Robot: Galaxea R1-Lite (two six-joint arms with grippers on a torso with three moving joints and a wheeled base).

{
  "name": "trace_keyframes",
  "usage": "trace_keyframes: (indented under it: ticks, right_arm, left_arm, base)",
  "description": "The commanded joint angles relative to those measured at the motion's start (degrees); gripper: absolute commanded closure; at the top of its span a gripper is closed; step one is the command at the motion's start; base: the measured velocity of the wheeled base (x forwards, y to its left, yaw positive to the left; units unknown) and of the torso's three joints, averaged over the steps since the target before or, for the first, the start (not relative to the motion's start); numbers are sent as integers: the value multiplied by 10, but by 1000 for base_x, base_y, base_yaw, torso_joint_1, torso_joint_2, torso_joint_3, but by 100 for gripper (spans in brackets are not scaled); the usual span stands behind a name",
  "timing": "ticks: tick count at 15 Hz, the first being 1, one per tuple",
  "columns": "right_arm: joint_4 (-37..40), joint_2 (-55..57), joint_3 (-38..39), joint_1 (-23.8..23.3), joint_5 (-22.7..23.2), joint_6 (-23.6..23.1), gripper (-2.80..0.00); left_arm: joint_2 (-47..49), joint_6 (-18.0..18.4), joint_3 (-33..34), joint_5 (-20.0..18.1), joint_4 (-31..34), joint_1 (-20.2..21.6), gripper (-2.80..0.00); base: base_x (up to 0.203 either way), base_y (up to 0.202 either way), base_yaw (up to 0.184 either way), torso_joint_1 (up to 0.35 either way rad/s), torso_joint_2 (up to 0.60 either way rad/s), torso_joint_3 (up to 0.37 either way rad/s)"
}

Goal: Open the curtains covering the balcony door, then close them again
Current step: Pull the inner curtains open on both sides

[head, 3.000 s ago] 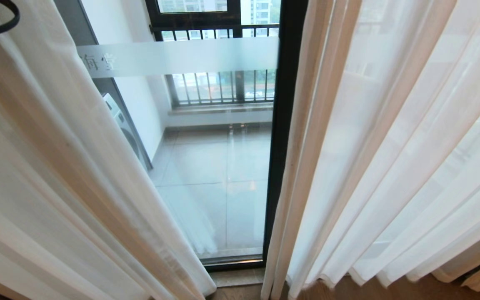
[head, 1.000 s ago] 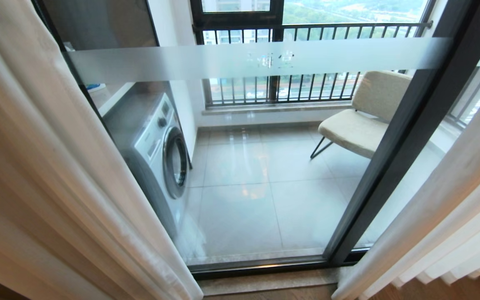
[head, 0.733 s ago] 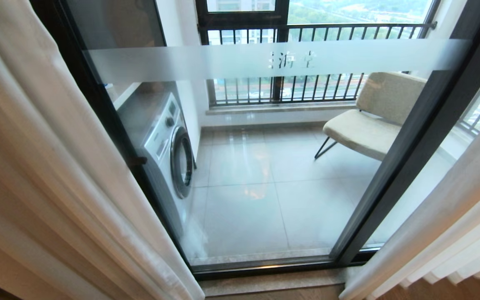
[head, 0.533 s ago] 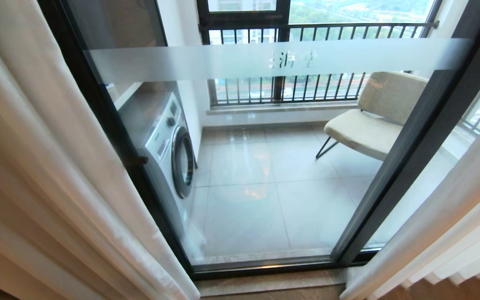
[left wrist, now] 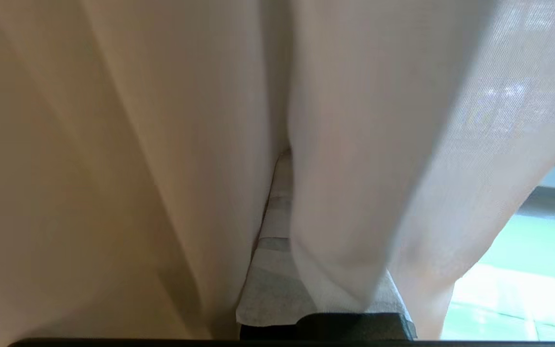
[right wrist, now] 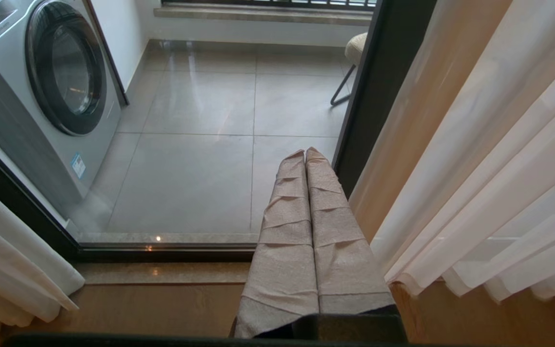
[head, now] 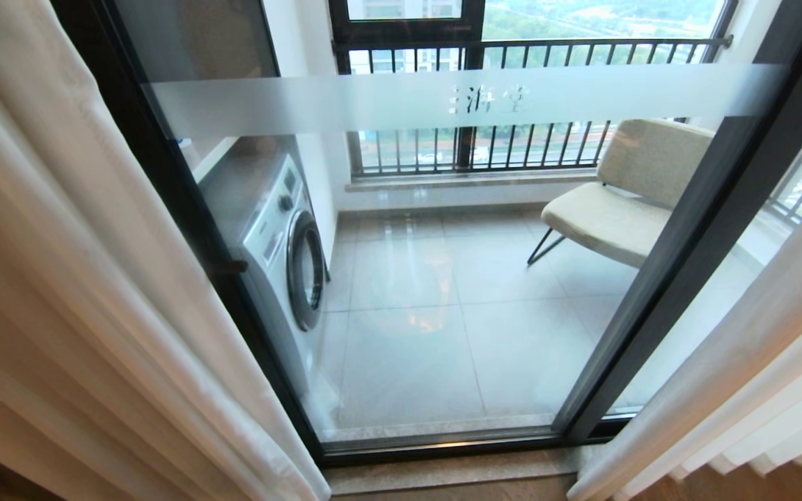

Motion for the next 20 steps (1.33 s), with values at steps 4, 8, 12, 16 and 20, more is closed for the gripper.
trace_keyframes:
  ticks: [4,8,12,16,20]
  right_arm:
    - [0,1,0,0,0,0,0]
    - [0,1,0,0,1,0,0]
    - [0,1,0,0,0,0,0]
    - [0,1,0,0,1,0,0]
    - [0,1,0,0,0,0,0]
  left_arm:
    - [-3,-32,-2,5,-1,4,0]
    - [-16,-32,-3,3,4,45,0]
    - [-21,-37,-3,0,22,98,0]
    - [-18,-52,-1,-2,29,147,0]
    - [-13,-69,1,-30,50,179,0]
  base:
    - [0,0,0,0,0,0]
    - [0,0,0,0,0,0]
    - [0,0,0,0,0,0]
    - [0,0,0,0,0,0]
    - [0,0,0,0,0,0]
